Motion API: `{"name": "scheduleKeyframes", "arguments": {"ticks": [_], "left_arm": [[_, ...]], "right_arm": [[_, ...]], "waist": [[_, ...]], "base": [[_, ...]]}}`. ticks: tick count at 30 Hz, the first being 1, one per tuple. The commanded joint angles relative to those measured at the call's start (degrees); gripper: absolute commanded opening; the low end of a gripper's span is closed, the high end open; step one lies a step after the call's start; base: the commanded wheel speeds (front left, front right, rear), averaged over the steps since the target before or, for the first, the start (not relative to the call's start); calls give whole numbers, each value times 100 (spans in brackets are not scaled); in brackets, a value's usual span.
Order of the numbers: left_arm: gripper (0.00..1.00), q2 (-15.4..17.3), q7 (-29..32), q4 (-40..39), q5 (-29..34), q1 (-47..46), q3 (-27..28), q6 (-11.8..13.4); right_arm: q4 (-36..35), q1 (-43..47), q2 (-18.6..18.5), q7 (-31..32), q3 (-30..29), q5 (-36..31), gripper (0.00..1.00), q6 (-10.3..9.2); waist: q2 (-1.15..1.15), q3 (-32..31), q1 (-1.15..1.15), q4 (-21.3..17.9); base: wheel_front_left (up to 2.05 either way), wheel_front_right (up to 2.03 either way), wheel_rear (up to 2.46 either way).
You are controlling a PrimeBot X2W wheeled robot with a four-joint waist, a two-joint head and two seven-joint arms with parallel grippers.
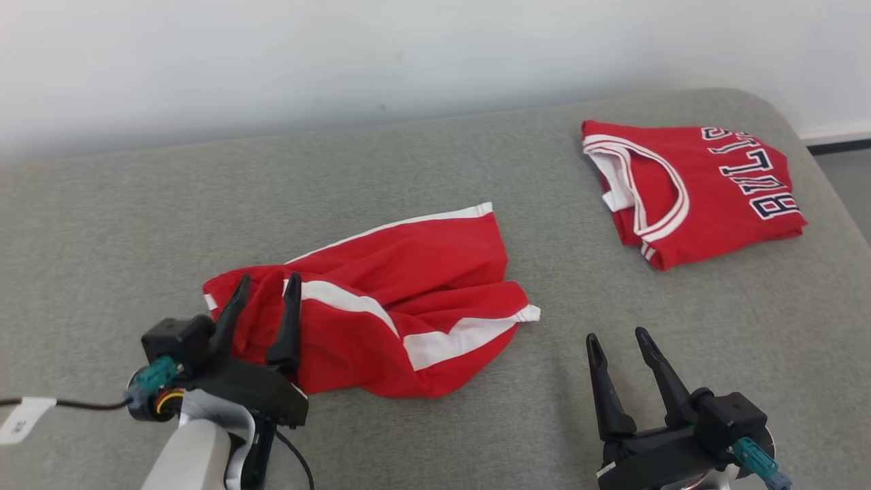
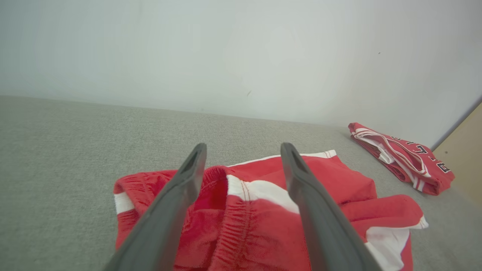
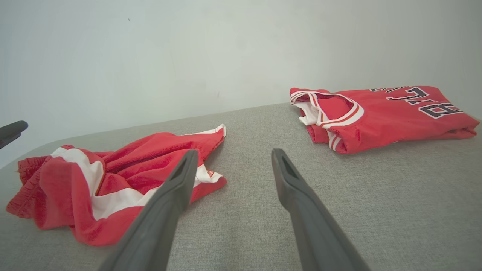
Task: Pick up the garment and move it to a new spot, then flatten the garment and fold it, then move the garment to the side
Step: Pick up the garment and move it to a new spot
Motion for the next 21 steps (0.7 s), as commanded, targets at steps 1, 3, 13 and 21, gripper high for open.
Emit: {"name": "scheduleKeyframes", "arguments": {"ticks": [1,3,13,21], "left_arm": [[100,35,75,77,29,-118,-18,-20],[100,72,128,178,26,-235,-16,1],[100,129,360,698,14,-366,-82,140],[0,101,358,799,-116,-295,-174,71]], "right_arm": [[3,-47,-2,-22,-2,50,100,-10],[5,-65,-1,-21,6,76,100,-10],[-29,37,-1,-21,-121,157,100,-10],[-36,-41,-2,-21,-90,124,100,-10]], "waist": [[0,69,0,-141],[0,118,0,-250],[0,250,0,-472],[0,184,0,-309]], "base": [[0,0,0],[0,0,0],[0,0,0],[0,0,0]]}}
